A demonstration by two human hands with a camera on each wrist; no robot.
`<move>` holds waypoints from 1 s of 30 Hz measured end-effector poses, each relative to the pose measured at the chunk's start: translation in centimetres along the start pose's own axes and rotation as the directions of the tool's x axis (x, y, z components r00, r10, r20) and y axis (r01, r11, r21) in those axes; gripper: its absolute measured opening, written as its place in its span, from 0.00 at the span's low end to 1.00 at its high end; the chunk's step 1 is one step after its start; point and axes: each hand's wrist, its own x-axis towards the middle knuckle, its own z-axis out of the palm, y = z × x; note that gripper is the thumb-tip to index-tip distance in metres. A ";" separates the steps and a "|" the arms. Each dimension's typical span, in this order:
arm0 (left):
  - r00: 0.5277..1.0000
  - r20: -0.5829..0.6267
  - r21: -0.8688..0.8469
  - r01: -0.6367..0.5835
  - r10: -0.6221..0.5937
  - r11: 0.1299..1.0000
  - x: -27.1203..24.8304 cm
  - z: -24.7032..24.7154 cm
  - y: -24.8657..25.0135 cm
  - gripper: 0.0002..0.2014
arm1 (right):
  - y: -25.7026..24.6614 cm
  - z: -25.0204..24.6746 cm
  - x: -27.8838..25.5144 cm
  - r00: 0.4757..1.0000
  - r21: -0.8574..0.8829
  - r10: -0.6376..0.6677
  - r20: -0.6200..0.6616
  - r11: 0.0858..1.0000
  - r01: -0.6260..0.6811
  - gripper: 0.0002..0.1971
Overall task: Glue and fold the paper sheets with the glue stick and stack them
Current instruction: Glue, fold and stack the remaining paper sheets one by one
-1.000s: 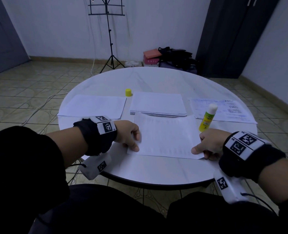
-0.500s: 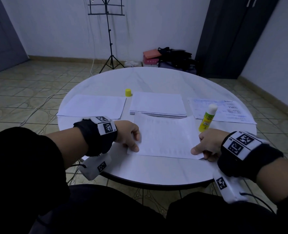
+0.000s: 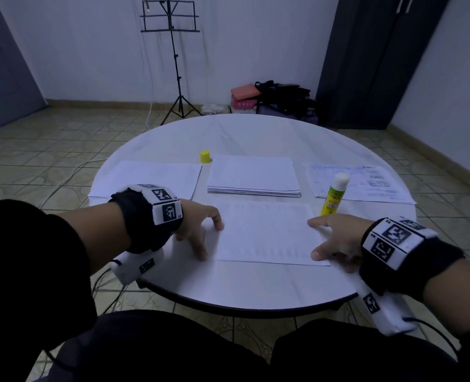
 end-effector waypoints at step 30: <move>0.994 -0.080 0.282 -0.052 0.077 0.958 1.6 -0.1 -0.5 0.60 | -3.1 -0.4 -1.1 0.999 -0.613 -0.040 0.036 0.788 0.054 0.29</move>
